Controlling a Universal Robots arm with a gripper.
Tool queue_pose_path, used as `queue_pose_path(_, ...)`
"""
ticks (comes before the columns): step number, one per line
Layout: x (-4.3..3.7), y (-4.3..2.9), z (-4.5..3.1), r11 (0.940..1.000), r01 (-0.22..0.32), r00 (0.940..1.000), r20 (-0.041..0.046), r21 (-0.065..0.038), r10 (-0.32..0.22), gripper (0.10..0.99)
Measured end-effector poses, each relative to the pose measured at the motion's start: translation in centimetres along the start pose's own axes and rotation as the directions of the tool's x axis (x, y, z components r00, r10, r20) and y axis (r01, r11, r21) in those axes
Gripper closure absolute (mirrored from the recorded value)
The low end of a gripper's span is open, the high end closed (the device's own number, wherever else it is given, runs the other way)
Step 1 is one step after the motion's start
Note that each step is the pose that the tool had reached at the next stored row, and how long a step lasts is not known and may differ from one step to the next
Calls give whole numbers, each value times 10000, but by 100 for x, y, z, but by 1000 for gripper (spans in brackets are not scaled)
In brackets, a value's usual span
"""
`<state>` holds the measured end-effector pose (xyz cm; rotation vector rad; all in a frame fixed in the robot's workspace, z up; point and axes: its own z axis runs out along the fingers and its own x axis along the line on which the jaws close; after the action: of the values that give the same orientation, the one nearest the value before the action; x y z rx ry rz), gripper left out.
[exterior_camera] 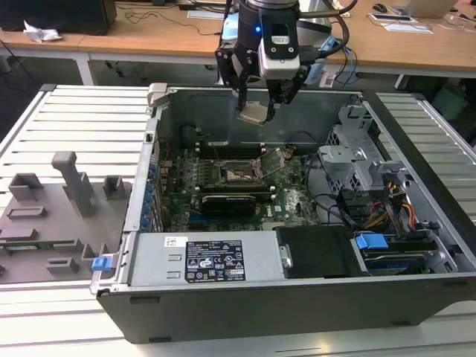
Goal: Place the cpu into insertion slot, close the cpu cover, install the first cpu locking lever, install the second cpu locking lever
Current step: 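Place the cpu into insertion slot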
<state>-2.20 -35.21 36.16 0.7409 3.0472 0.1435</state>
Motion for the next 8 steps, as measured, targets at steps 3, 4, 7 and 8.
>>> queue_pose_path(3,0,0,0,9999,-158,9999,14,-3,158,553)
queue_pose_path(4,0,0,0,9997,-230,9997,21,-4,230,553)
queue_pose_path(7,0,0,1,9992,-411,9991,37,-9,411,553)
queue_pose_path(8,0,0,1,9988,-486,9988,43,-11,486,553)
